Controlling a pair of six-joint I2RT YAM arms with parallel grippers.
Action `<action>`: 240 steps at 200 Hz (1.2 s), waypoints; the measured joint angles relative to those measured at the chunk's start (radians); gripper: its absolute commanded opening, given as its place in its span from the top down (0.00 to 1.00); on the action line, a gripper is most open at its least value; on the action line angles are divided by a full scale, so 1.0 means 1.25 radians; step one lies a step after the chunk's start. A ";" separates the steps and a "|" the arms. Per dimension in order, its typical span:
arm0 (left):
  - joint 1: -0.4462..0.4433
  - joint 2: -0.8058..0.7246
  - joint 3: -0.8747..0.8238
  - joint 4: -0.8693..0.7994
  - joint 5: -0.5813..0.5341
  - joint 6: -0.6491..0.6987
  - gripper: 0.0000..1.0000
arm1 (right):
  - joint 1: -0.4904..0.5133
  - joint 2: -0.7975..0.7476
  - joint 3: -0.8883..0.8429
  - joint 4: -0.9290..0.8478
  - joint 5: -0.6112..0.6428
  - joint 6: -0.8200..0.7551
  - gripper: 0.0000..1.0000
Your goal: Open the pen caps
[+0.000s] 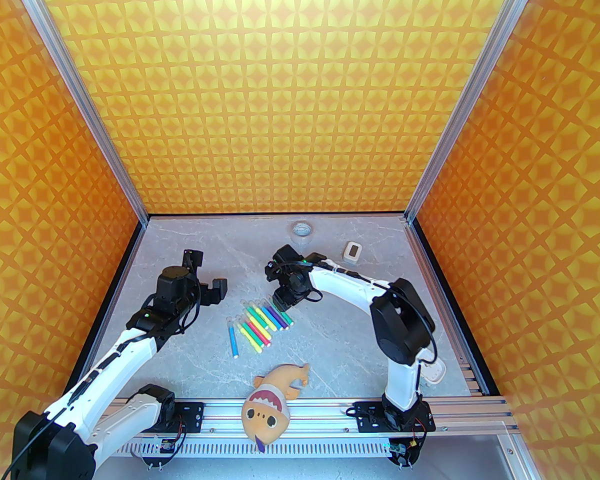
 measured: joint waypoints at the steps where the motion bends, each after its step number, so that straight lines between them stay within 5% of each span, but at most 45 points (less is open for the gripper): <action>1: 0.000 -0.001 -0.001 0.000 0.000 0.000 0.01 | 0.000 0.001 0.001 -0.001 0.000 0.000 0.50; 240: -0.005 -0.027 -0.017 0.001 0.000 -0.006 0.01 | 0.020 0.168 0.115 -0.114 -0.011 0.006 0.65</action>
